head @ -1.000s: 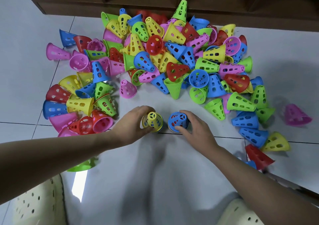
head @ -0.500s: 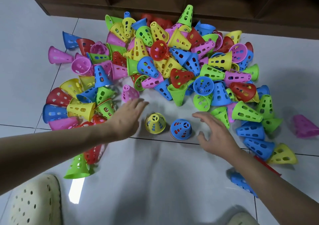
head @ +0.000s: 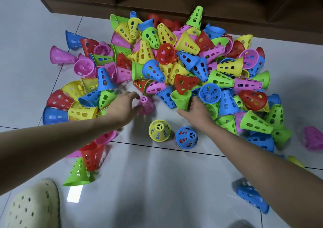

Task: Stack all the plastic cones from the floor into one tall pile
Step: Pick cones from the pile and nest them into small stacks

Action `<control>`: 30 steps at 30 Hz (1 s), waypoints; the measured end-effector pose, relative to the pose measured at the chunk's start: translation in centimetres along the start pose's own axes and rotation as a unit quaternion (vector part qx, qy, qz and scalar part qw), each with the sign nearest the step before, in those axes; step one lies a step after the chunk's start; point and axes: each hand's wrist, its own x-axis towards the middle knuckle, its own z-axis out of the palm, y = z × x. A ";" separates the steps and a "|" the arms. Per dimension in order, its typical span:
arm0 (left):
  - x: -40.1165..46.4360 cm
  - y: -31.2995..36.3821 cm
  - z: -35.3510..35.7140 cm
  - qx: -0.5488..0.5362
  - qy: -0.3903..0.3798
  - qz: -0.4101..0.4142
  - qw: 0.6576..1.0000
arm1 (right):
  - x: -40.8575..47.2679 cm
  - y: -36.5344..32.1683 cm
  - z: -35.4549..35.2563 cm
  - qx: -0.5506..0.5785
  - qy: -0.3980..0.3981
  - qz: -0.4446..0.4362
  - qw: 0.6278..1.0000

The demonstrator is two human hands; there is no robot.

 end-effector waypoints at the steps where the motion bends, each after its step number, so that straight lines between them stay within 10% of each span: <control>1: -0.3 0.2 0.2 0.004 -0.007 0.012 1.000 | 0.3 -0.3 0.3 -0.009 0.011 -0.004 1.000; 26: -5.6 5.7 -4.1 -0.172 0.003 0.198 0.965 | -9.5 -2.1 -6.7 -0.005 0.117 -0.080 0.990; 30: -6.5 5.7 -2.9 -0.027 -0.051 0.285 0.957 | -12.0 -2.3 -7.0 -0.070 0.134 -0.141 0.978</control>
